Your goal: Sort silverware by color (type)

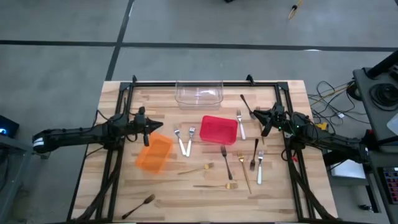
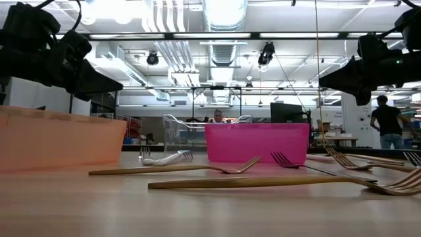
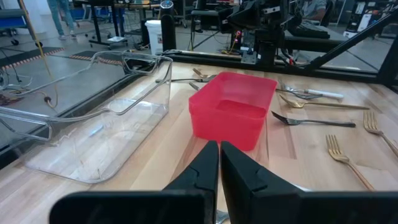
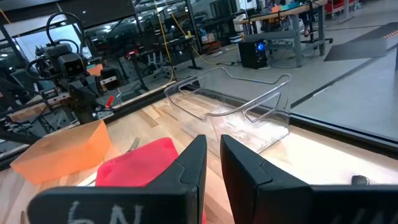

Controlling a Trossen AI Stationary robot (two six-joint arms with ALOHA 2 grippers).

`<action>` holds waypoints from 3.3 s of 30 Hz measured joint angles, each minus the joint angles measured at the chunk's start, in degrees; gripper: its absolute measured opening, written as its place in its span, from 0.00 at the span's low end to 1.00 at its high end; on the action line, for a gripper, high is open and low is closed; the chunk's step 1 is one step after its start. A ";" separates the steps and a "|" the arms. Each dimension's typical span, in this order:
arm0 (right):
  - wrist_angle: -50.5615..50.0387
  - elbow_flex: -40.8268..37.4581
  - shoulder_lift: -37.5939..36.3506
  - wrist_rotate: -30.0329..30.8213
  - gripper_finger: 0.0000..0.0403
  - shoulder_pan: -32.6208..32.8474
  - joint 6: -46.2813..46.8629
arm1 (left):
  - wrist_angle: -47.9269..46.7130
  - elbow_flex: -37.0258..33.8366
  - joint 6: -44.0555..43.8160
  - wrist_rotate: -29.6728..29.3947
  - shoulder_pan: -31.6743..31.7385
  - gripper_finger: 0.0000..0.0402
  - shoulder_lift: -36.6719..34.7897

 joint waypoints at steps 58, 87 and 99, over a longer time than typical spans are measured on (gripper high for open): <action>0.01 -0.01 0.00 -0.01 0.10 0.00 -0.02 | 7.77 0.00 0.00 0.00 -0.02 0.00 0.00; 1.21 0.00 0.00 0.09 0.10 0.00 1.63 | 14.17 2.53 -24.46 5.54 -0.10 0.00 6.84; 1.27 0.00 0.00 0.04 0.10 0.00 1.64 | 34.61 3.21 -29.44 5.54 -6.14 0.00 14.38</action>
